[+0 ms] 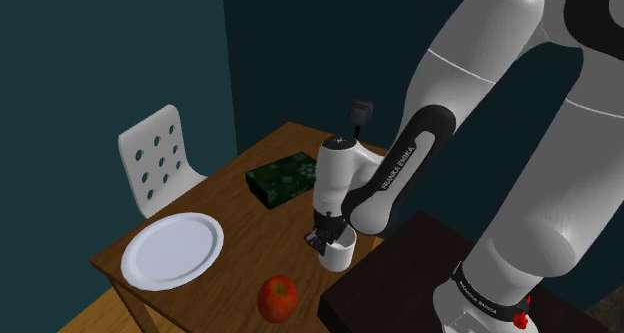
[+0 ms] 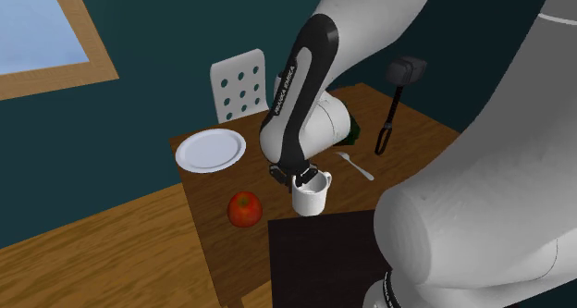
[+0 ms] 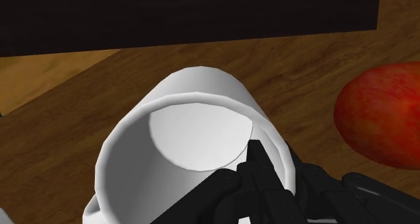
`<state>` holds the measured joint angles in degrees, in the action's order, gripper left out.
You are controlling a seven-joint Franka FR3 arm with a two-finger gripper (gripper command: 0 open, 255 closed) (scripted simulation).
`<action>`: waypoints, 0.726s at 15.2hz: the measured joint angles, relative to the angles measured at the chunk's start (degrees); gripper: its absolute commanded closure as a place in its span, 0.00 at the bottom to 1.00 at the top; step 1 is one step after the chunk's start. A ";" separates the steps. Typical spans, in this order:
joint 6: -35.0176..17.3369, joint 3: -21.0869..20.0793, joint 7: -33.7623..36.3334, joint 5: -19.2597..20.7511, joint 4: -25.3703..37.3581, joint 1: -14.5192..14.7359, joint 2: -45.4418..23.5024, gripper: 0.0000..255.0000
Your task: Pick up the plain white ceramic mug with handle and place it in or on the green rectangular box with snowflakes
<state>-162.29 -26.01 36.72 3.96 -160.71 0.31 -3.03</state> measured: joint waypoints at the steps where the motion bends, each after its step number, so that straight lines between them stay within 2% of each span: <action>1: 0.96 -0.63 -1.50 -2.15 -0.34 -0.09 1.47 1.00; 6: 6.24 -1.29 -6.66 -9.31 -0.47 0.77 7.44 1.00; 11: 11.69 -0.62 -9.56 -13.49 -0.33 2.29 13.07 1.00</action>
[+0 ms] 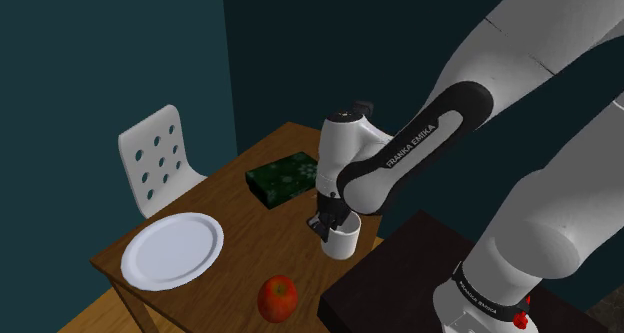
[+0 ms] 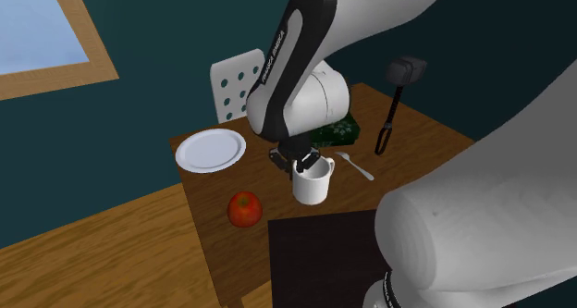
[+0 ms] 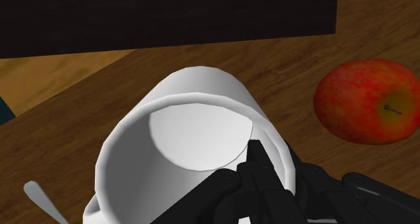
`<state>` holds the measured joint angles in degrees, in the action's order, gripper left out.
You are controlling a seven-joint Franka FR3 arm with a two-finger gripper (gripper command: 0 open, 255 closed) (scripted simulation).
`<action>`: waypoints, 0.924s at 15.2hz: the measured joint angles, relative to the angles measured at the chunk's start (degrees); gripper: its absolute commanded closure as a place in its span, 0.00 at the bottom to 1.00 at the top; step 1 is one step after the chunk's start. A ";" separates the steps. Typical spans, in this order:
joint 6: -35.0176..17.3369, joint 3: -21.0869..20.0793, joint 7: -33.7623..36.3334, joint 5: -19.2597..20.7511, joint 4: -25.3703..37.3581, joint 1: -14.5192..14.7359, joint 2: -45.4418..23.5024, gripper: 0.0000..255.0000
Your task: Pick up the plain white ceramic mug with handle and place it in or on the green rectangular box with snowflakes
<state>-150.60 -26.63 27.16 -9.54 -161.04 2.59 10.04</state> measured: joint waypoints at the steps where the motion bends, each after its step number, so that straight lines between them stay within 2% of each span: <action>1: 1.23 0.14 -0.27 -0.46 0.31 0.24 0.98 1.00; 9: 9.80 1.78 -2.28 -2.87 1.70 1.67 8.32 1.00; 14: 10.68 3.71 -4.07 1.89 8.32 -2.70 2.29 1.00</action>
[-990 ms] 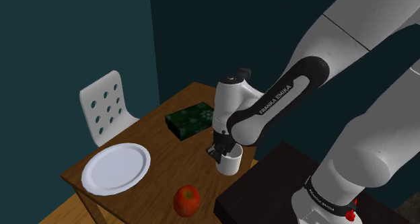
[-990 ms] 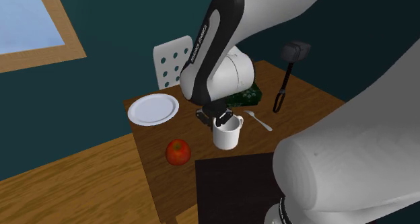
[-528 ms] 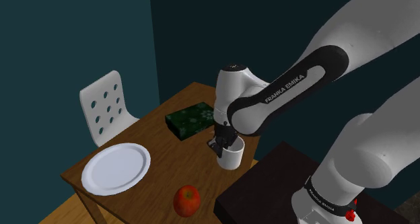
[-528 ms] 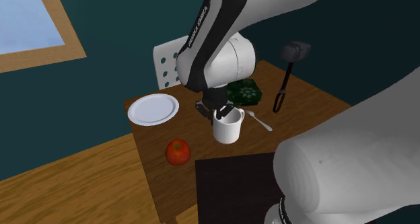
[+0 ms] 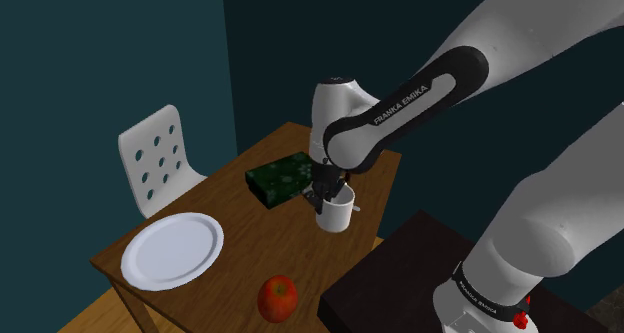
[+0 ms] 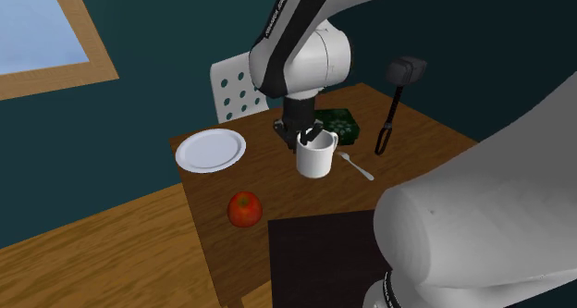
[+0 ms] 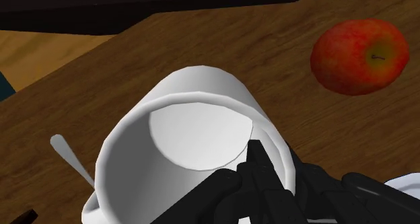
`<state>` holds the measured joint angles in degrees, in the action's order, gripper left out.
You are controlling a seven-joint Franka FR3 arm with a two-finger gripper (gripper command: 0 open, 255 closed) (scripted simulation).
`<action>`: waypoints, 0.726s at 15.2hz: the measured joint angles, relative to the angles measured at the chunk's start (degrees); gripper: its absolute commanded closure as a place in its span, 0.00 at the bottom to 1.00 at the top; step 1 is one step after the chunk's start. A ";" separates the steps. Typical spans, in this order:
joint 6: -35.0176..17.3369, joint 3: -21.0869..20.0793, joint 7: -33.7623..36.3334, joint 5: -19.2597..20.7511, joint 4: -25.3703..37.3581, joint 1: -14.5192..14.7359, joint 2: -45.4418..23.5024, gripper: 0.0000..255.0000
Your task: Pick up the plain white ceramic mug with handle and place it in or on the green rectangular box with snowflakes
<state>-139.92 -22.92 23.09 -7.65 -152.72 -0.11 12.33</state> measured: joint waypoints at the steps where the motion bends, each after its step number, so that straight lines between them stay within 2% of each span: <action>1: 0.26 0.37 -0.16 1.33 2.16 -0.99 -1.96 1.00; 6: 1.39 2.55 -1.37 6.73 11.49 -4.53 -10.68 1.00; 11: 5.13 4.44 -2.47 10.31 22.33 -6.30 -18.18 1.00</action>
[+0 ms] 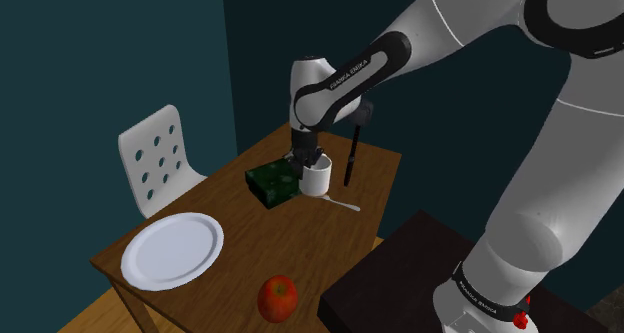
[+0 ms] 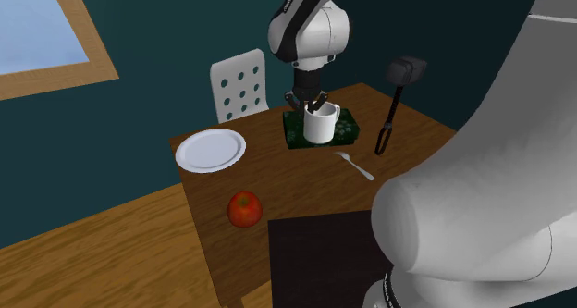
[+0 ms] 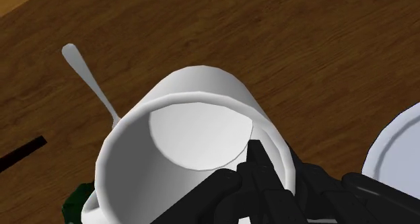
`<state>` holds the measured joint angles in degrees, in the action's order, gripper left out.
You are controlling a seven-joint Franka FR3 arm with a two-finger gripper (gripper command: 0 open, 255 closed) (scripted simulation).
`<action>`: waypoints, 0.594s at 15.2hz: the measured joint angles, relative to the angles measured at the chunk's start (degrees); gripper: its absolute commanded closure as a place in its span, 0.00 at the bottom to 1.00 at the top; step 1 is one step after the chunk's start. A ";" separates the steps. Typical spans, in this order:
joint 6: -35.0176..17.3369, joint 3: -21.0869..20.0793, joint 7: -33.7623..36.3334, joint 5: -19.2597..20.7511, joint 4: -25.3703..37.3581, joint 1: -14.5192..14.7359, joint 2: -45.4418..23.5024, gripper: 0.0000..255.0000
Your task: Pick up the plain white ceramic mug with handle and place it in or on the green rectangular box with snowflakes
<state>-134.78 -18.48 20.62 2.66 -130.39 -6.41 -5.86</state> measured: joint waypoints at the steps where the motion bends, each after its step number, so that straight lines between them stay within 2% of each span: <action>1: 0.59 0.55 -0.59 0.73 2.37 -0.45 -1.86 1.00; 9: 8.10 3.42 -3.43 4.58 23.81 -1.55 -16.29 1.00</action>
<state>-126.68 -15.07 17.19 7.25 -106.58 -7.97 -22.14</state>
